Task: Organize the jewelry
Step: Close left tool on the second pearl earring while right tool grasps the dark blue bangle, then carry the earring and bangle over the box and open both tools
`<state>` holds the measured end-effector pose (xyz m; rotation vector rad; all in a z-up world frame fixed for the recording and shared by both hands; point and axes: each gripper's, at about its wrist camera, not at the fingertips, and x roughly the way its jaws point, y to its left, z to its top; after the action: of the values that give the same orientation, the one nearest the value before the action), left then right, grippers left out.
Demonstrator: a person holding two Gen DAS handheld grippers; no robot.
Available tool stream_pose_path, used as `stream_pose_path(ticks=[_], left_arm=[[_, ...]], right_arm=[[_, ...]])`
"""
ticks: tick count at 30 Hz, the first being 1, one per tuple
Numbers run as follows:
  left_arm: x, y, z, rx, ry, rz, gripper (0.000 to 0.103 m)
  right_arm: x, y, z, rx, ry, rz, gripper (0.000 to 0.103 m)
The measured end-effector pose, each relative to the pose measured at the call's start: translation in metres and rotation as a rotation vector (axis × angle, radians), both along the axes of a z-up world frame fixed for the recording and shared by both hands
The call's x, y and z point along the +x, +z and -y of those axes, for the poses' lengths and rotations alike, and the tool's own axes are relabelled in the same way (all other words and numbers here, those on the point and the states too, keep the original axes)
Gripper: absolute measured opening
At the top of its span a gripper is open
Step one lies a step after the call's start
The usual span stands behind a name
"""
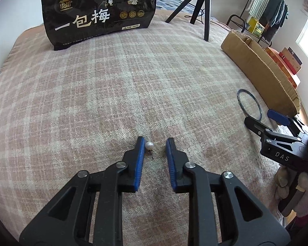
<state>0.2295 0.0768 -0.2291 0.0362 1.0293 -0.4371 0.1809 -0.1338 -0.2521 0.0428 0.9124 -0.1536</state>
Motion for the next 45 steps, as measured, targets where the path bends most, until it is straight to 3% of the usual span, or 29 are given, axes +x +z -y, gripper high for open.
stream_pose_path(ticks=[10,13,14,26,45], left_arm=[[0.001,0.000,0.003,-0.002,-0.013,0.007,0.008],[0.001,-0.001,0.004,0.001,-0.017,0.011,0.006],[0.000,-0.001,0.004,0.001,-0.018,0.012,0.006],[-0.002,0.005,0.004,0.012,-0.014,0.009,0.006],[-0.027,0.069,0.022,0.032,0.005,0.075,0.006]], right_arm=[[0.019,-0.004,-0.007,-0.011,-0.026,-0.016,0.091],[0.020,-0.004,-0.007,0.008,-0.015,-0.008,0.081],[0.020,-0.004,-0.009,0.007,-0.004,-0.002,0.073],[0.015,0.002,-0.013,0.027,0.057,0.015,0.072],[-0.024,0.071,0.014,0.078,0.150,0.098,0.072]])
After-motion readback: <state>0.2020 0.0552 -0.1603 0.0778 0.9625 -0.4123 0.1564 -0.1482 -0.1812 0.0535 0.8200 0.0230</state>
